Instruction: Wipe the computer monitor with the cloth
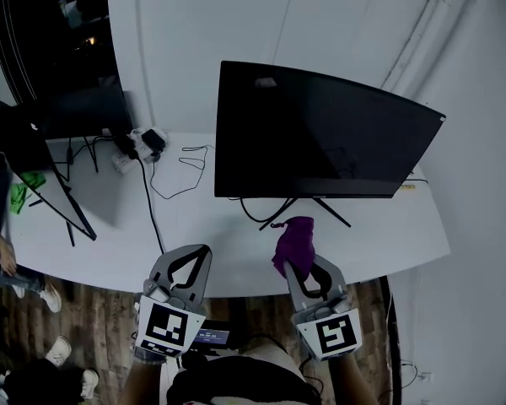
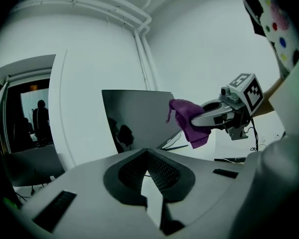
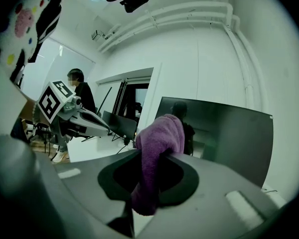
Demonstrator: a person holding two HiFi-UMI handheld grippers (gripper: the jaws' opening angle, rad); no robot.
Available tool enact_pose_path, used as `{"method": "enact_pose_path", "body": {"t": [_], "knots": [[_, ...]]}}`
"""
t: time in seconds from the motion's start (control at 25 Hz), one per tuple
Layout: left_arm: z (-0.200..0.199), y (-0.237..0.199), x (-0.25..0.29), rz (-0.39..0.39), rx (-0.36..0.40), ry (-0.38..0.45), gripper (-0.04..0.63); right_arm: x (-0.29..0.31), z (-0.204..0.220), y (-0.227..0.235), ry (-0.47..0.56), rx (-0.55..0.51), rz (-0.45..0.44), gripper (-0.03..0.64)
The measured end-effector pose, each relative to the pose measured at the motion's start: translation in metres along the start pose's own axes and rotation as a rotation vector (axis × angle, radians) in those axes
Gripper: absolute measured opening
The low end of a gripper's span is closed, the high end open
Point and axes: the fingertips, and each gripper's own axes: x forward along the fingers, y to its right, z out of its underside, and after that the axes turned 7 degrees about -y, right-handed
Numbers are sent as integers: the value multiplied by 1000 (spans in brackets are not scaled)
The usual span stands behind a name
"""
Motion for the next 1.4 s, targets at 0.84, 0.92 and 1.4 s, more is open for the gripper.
{"method": "enact_pose_path", "body": {"t": [0.84,0.92,1.4], "knots": [[-31,-24,38,-114,-21,-12,6,61,-68,82,102,-233,-78,69],[-34,-26,38,-125,-22,-11,6,67,-83,90,123,-269,-81,69],[-35,-46,34,-190,-33,-22,6,107,-173,122,222,-527,-91,69]]}}
